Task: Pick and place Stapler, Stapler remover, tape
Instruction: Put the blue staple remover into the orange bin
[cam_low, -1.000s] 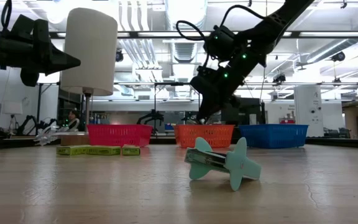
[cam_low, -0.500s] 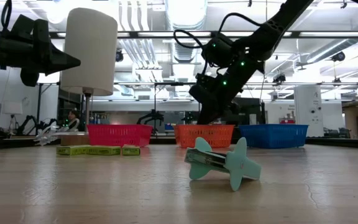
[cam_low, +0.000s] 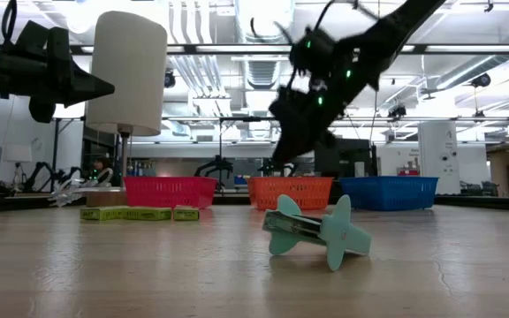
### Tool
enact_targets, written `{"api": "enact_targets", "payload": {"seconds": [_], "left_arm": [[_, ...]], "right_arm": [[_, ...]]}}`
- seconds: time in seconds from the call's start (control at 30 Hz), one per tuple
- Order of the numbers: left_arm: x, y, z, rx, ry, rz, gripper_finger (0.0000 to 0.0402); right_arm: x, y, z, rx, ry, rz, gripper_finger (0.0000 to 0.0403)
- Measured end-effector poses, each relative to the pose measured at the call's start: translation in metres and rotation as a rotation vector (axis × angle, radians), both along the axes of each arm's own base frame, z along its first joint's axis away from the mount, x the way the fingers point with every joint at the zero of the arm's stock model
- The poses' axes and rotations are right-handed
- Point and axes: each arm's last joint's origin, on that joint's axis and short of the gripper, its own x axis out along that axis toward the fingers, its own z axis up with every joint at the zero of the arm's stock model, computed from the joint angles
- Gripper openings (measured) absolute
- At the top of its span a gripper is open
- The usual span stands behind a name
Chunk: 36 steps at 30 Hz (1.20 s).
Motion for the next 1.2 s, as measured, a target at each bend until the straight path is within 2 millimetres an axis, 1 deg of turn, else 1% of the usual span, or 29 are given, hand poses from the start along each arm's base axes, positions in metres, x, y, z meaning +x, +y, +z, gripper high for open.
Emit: {"api": "enact_targets", "payload": {"seconds": [0.07, 0.17, 0.33, 0.43, 0.53, 0.67, 0.77, 0.9, 1.0, 1.1, 1.2], "left_arm": [[0.000, 0.000, 0.000, 0.000, 0.000, 0.000, 0.0026], [0.000, 0.000, 0.000, 0.000, 0.000, 0.000, 0.0024], [0.000, 0.000, 0.000, 0.000, 0.000, 0.000, 0.0025], [0.000, 0.000, 0.000, 0.000, 0.001, 0.000, 0.0025], [0.000, 0.000, 0.000, 0.000, 0.001, 0.000, 0.0023], [0.000, 0.000, 0.000, 0.001, 0.003, 0.000, 0.0024], [0.000, 0.000, 0.000, 0.001, 0.004, 0.000, 0.0026], [0.000, 0.000, -0.001, 0.002, 0.007, 0.000, 0.0023], [0.000, 0.000, -0.001, 0.002, 0.012, 0.000, 0.0024], [0.000, 0.000, -0.001, 0.003, 0.013, 0.000, 0.0026], [0.000, 0.000, -0.001, 0.003, 0.016, 0.001, 0.0024]], "right_arm": [[0.002, 0.014, 0.009, -0.008, -0.025, 0.043, 0.0122], [0.006, 0.045, 0.019, -0.019, -0.059, 0.133, 0.0131], [0.010, 0.105, 0.022, -0.034, -0.055, 0.345, 0.0137], [0.010, 0.140, 0.019, -0.033, -0.057, 0.458, 0.0134], [0.007, 0.172, 0.011, -0.028, -0.041, 0.547, 0.0127], [0.005, 0.205, -0.002, -0.003, -0.026, 0.614, 0.0120], [0.002, 0.221, -0.013, -0.006, -0.002, 0.660, 0.0116], [0.004, 0.237, -0.020, 0.000, -0.031, 0.714, 0.0108], [0.007, 0.244, -0.027, 0.027, -0.067, 0.766, 0.0102], [0.012, 0.248, -0.035, 0.106, -0.106, 0.834, 0.0097], [0.017, 0.251, -0.046, 0.159, -0.114, 0.843, 0.0093]]}}
